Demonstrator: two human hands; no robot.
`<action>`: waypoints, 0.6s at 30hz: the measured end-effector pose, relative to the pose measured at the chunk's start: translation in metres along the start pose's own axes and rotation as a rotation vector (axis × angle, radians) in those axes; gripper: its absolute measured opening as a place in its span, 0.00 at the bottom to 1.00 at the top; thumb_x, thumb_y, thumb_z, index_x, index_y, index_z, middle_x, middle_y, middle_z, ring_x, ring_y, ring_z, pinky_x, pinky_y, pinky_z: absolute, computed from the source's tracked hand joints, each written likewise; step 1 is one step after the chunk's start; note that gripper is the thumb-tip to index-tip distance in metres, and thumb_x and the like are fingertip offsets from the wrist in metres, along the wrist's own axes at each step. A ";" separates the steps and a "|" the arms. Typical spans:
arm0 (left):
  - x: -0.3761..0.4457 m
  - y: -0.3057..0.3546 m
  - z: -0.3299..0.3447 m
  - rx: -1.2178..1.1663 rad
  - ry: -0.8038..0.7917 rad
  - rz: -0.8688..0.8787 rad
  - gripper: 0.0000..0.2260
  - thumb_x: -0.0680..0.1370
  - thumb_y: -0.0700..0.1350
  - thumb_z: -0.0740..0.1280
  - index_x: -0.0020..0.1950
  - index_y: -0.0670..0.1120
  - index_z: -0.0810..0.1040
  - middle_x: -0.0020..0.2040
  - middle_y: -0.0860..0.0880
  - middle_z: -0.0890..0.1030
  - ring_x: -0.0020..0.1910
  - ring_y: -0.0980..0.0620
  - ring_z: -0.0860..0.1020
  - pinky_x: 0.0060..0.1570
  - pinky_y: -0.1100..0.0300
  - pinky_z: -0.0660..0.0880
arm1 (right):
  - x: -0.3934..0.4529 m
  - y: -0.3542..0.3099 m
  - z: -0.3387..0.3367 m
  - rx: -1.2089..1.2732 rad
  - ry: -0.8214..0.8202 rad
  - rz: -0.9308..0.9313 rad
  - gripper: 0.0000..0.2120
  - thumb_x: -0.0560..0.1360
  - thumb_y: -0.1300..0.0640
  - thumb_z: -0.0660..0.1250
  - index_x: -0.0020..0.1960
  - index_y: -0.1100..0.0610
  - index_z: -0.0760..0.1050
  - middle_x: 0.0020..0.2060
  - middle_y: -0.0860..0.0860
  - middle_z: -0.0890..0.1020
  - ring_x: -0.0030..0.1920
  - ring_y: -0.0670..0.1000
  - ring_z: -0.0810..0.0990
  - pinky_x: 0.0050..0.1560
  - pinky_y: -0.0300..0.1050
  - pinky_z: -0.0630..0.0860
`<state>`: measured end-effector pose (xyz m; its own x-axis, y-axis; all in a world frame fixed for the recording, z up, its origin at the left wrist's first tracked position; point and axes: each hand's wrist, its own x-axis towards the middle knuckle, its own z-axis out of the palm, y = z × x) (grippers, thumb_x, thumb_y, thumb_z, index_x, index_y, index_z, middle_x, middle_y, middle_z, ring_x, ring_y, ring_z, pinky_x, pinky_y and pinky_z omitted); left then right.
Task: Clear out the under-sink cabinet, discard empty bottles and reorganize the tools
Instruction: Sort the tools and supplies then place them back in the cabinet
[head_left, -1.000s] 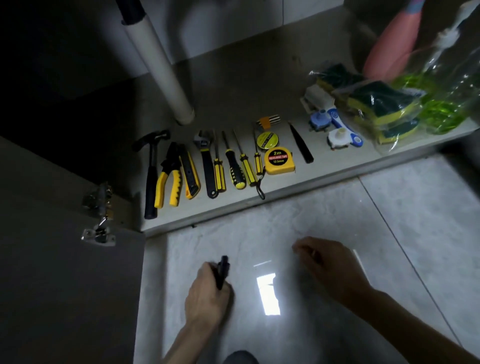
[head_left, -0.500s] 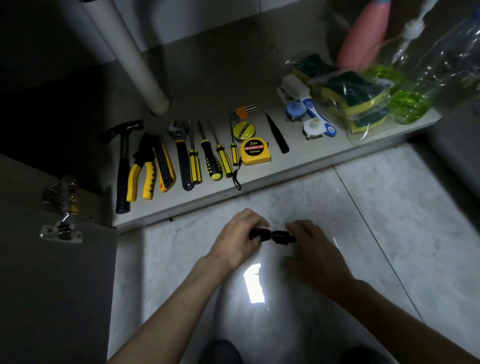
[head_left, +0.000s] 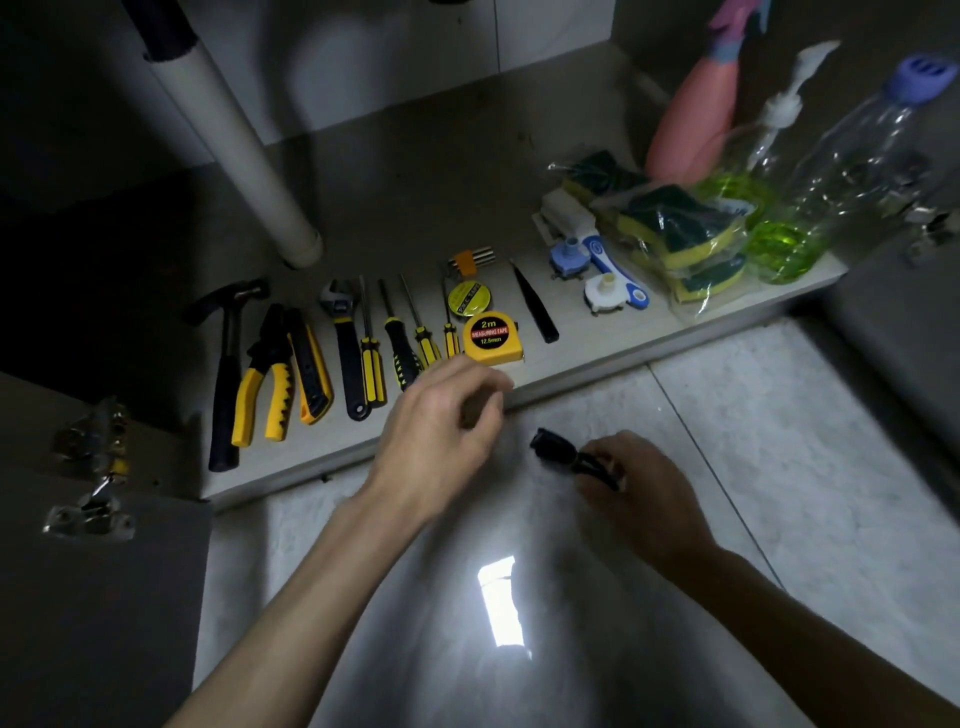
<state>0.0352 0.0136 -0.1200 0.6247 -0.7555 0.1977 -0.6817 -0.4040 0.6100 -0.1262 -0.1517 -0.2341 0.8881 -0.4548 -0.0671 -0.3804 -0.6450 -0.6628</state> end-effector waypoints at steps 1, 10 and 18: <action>0.016 0.006 -0.001 0.017 0.017 0.043 0.07 0.80 0.42 0.65 0.54 0.46 0.82 0.51 0.54 0.79 0.53 0.57 0.76 0.55 0.59 0.75 | 0.001 0.001 -0.012 0.053 0.064 0.015 0.05 0.77 0.50 0.70 0.51 0.47 0.77 0.42 0.40 0.75 0.43 0.40 0.74 0.41 0.33 0.67; 0.152 0.001 0.026 0.480 -0.424 -0.112 0.24 0.74 0.57 0.72 0.68 0.53 0.73 0.64 0.47 0.74 0.64 0.44 0.73 0.51 0.52 0.71 | 0.056 -0.027 -0.076 0.340 0.447 0.094 0.14 0.73 0.49 0.74 0.56 0.44 0.74 0.44 0.36 0.80 0.38 0.41 0.78 0.39 0.42 0.75; 0.168 0.005 0.044 0.441 -0.439 -0.109 0.24 0.72 0.57 0.75 0.64 0.50 0.78 0.61 0.47 0.78 0.60 0.45 0.75 0.56 0.52 0.75 | 0.067 -0.015 -0.076 0.318 0.435 0.199 0.12 0.72 0.47 0.74 0.54 0.46 0.76 0.41 0.36 0.80 0.37 0.42 0.79 0.41 0.49 0.79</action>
<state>0.1206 -0.1382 -0.1172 0.5487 -0.8016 -0.2377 -0.7745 -0.5943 0.2164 -0.0806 -0.2198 -0.1720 0.5936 -0.8029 0.0546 -0.3737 -0.3350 -0.8649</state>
